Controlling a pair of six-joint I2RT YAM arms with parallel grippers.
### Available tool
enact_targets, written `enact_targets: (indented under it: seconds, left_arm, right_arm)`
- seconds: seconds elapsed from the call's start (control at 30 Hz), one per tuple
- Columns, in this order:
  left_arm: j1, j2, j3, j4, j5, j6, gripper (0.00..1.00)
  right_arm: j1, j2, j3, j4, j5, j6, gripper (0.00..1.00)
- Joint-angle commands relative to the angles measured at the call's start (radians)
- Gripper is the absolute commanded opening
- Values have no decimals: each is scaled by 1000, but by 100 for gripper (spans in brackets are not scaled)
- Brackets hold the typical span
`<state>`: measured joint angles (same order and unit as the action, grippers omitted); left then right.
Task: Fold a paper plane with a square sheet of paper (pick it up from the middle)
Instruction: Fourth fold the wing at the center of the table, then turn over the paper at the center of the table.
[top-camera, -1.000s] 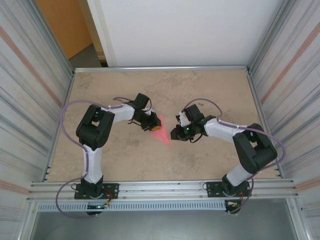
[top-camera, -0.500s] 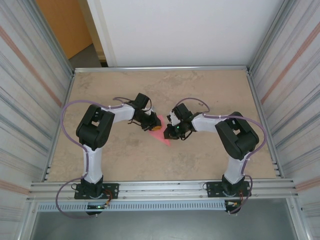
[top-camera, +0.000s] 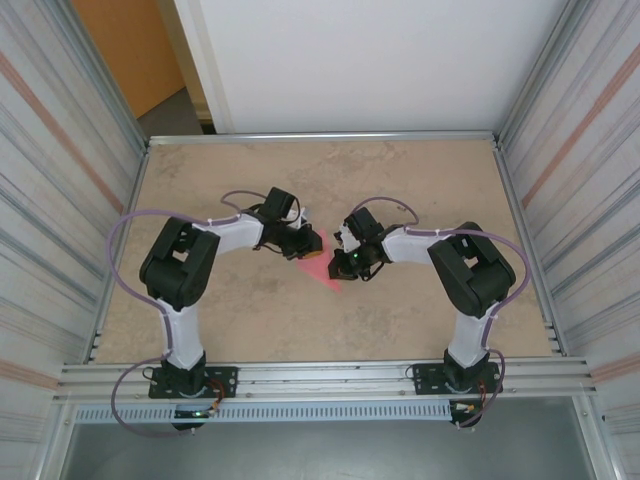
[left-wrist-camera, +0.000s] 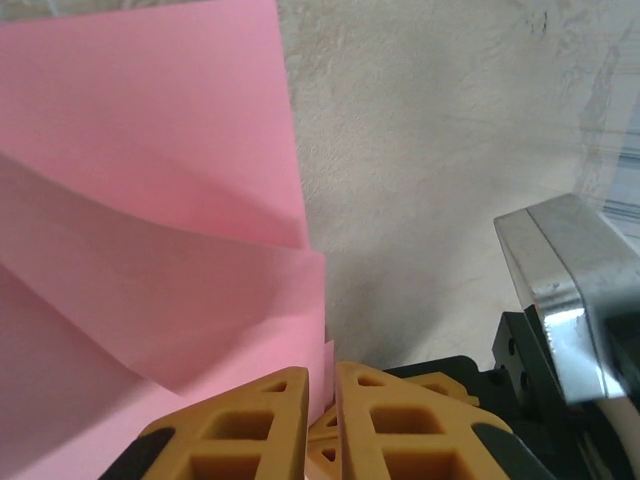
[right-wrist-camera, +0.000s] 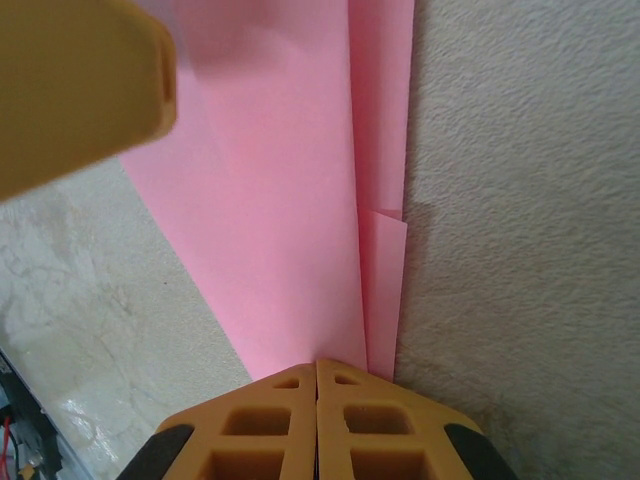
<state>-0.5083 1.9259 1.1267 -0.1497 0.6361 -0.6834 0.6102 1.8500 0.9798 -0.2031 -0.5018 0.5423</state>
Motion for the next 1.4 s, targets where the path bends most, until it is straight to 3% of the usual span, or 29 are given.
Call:
enact_targets:
  seconds: [0.0, 0.37, 0.8, 1.37]
  left_arm:
    - [-22, -6, -24, 26, 15, 66, 15]
    - [-1, 92, 35, -46, -77, 103, 15]
    - [148, 236, 251, -244, -200, 241, 15]
    - [251, 196, 366, -264, -217, 291, 16]
  right_arm:
    - [-9, 65, -15, -127, 97, 7, 7]
    - [-17, 87, -11, -178, 130, -9, 7]
    - [-36, 91, -24, -223, 177, -24, 7]
    - [-42, 29, 25, -143, 81, 22, 13]
